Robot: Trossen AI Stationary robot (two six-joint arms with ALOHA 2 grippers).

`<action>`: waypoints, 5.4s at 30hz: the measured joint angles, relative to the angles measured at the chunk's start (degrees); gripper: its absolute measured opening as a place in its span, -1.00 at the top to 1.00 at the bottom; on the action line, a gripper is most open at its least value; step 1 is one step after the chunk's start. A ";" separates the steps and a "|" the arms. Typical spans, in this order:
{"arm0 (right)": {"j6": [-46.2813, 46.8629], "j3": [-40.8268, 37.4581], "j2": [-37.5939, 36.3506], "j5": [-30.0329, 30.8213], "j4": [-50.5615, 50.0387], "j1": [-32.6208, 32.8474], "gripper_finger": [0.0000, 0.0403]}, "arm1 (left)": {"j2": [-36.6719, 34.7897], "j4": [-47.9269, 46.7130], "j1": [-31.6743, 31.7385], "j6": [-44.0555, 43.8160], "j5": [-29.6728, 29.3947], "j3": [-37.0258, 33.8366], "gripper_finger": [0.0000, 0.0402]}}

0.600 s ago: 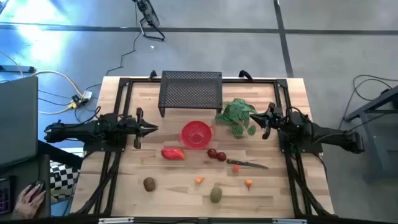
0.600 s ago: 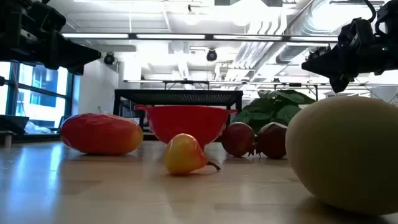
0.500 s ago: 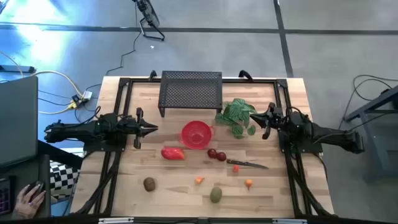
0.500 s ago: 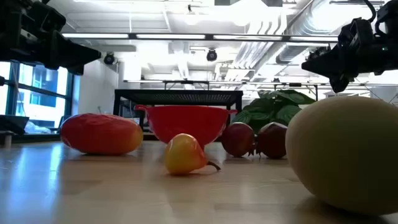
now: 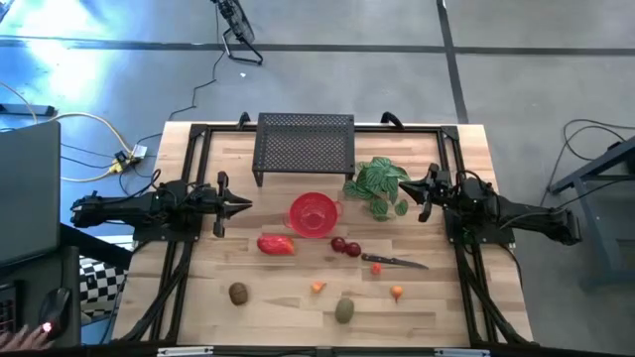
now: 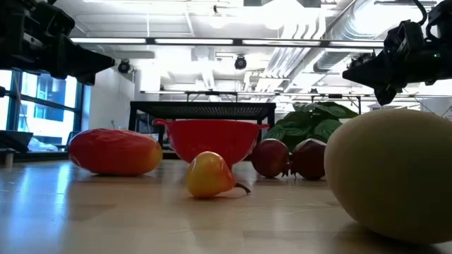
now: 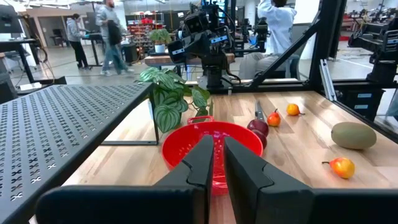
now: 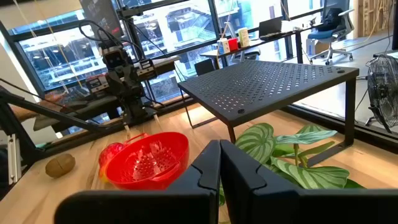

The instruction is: Pick & Place Fruit

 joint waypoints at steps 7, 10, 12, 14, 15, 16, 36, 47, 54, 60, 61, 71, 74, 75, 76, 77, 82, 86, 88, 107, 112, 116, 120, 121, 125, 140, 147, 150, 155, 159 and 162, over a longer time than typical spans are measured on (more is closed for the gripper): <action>0.01 0.00 0.00 -0.01 -0.01 0.01 0.99 | -0.02 0.00 -0.02 0.01 0.00 0.00 0.83; 0.01 0.01 -0.01 0.00 -0.01 0.01 0.99 | -0.02 0.00 -0.01 -0.01 0.00 0.00 0.83; -0.01 0.01 -0.01 -0.02 0.01 0.01 0.99 | -0.02 0.00 0.00 -0.01 0.01 0.00 0.83; 0.00 0.00 0.01 -0.01 0.01 0.00 0.99 | 0.01 0.00 0.00 -0.01 0.01 -0.02 0.83; 0.01 0.01 0.00 -0.02 0.00 0.01 0.99 | 0.00 0.00 0.00 0.01 -0.01 0.00 0.83; 0.00 0.00 0.00 0.00 0.00 0.01 0.99 | -0.02 -0.01 -0.01 0.00 0.02 0.00 0.83; -0.01 0.01 -0.01 -0.01 0.00 0.00 0.99 | 0.01 0.00 0.00 -0.01 0.00 0.00 0.83; 0.01 0.00 0.00 0.00 0.01 -0.01 0.99 | 0.00 0.00 0.00 -0.01 -0.01 0.00 0.83; -2.27 0.00 0.00 0.23 0.01 0.01 0.99 | 0.01 0.00 -0.02 -0.45 -0.01 0.00 0.83; -10.01 0.01 -0.01 0.39 0.02 0.01 0.99 | 0.00 0.11 0.00 -3.21 -0.03 0.00 0.83; -10.14 0.01 0.00 0.90 0.14 0.01 0.99 | -0.01 0.11 0.00 -3.30 -0.03 0.00 0.83; -9.47 0.00 -0.01 3.23 1.11 0.01 0.99 | -0.01 0.22 0.00 -7.53 -0.03 0.00 0.83; -5.66 0.01 -0.01 3.32 1.27 0.03 0.99 | 0.01 0.22 0.00 -7.53 -0.03 0.00 0.83; -4.75 -0.01 0.01 3.64 1.75 0.03 0.99 | 0.00 0.15 0.00 -7.53 -0.03 0.00 0.83; -4.07 0.00 -0.01 3.61 2.18 0.01 0.99 | -0.01 0.08 0.00 -7.54 -0.03 0.00 0.83; -3.80 0.01 -0.01 3.47 2.41 0.01 0.99 | -0.01 0.00 0.00 -7.54 -0.01 0.00 0.83; -3.60 0.00 0.01 1.95 3.08 0.03 0.99 | 0.01 -0.05 -0.02 -8.21 0.02 0.00 0.83; -3.58 0.01 0.01 -5.20 4.63 0.05 0.99 | -0.02 0.13 0.00 -10.72 0.00 0.00 0.83; -3.56 -0.01 0.01 -8.65 7.35 0.05 0.99 | 0.00 0.15 0.00 -12.30 -0.01 0.00 0.83; -3.51 -0.01 0.30 -15.60 17.39 0.05 0.99 | 0.01 0.46 0.00 -12.57 -0.16 0.00 0.83; -4.25 -0.01 0.36 -15.52 17.45 0.05 0.99 | -0.01 0.26 0.00 -8.53 -0.12 0.00 0.83; -4.24 0.00 0.36 -14.00 17.60 0.05 0.99 | 0.01 0.20 0.00 -10.81 0.06 0.00 0.83; -1.38 0.03 0.36 -9.33 17.52 0.03 0.99 | 0.00 0.38 0.00 -12.63 0.06 0.00 0.83; -1.22 0.03 0.38 -8.75 17.52 0.05 0.99 | 0.01 0.46 0.00 -12.66 0.06 0.00 0.83; -1.21 0.18 1.16 -7.08 17.21 0.82 0.99 | -0.02 0.46 0.00 -12.58 0.06 0.00 0.83; -5.46 8.51 14.97 -0.48 8.27 5.41 0.99 | 0.85 2.89 -0.02 -16.32 0.04 1.42 0.83; -4.94 8.51 15.84 6.39 3.21 5.41 0.99 | 6.51 4.11 -0.02 -16.75 0.02 3.23 0.83; -4.49 8.57 15.81 9.04 3.07 5.41 0.99 | 10.89 8.74 -0.02 -16.73 0.04 3.92 0.83; -4.48 8.60 15.81 12.41 3.04 5.41 0.99 | 20.66 12.44 -0.02 -16.53 0.30 6.96 0.83; -4.49 8.60 15.81 14.64 3.01 5.41 0.99 | 30.63 12.50 -0.03 -15.94 0.45 11.29 0.83; -4.47 8.60 15.82 15.64 3.01 5.41 0.99 | 38.51 12.33 -0.49 -12.62 0.50 15.51 0.83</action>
